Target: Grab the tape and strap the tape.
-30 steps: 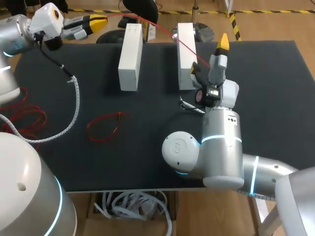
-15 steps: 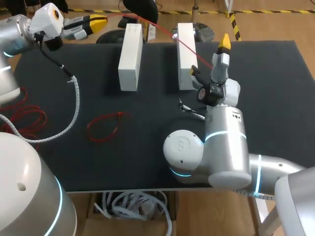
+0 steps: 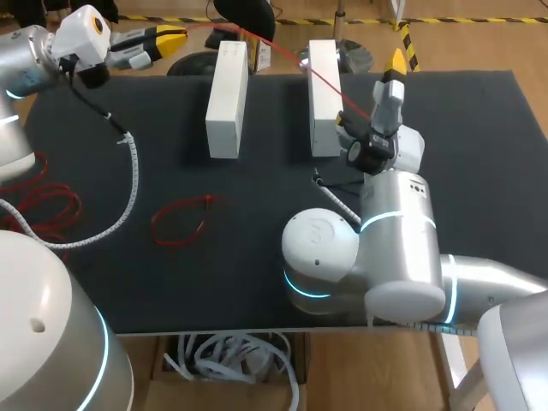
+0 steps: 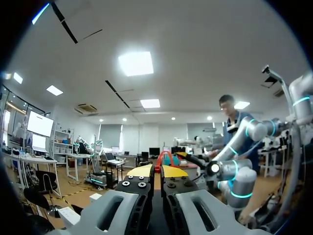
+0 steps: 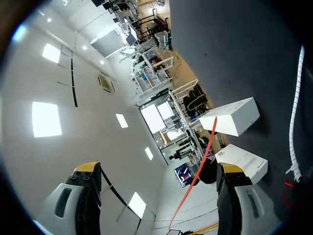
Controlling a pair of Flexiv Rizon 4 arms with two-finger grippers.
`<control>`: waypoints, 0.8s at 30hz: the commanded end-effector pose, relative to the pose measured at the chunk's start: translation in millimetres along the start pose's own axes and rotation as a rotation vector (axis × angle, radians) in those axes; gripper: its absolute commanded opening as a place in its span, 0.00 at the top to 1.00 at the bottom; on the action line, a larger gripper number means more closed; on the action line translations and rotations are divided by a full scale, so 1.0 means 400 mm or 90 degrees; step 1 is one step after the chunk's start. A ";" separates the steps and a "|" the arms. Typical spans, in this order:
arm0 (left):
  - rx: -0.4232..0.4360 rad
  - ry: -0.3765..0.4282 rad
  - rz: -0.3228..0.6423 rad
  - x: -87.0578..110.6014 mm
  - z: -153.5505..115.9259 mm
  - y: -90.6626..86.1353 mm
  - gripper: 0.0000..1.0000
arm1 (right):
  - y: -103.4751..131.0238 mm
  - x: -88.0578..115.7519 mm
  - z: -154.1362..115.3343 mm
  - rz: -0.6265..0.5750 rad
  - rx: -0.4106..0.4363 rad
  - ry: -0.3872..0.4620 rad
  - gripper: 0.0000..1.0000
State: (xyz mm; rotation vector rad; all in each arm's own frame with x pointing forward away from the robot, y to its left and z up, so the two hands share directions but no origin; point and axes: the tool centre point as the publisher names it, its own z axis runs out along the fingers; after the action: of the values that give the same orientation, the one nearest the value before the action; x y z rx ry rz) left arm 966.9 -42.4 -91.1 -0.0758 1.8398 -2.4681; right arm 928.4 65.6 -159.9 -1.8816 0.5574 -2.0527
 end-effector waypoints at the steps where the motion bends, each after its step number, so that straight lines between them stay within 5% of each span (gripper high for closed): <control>1: 0.000 0.003 0.000 -0.002 -0.002 0.001 1.00 | 0.007 0.012 0.011 -0.006 -0.010 -0.015 0.00; 15: 0.000 0.003 0.000 -0.002 -0.002 0.001 1.00 | 0.026 0.008 0.015 -0.010 -0.022 -0.012 0.00; 17: 0.000 0.003 0.000 -0.002 -0.002 0.001 1.00 | 0.020 0.010 0.014 -0.010 -0.018 -0.010 0.22; 24: 0.000 0.003 0.000 -0.002 -0.002 0.001 1.00 | 0.008 0.009 0.013 -0.013 -0.008 -0.007 0.20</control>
State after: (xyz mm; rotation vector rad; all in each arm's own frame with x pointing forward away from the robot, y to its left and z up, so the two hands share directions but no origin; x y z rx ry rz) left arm 966.9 -42.4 -91.1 -0.0758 1.8398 -2.4680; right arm 933.5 60.4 -159.3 -1.9062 0.5503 -2.0558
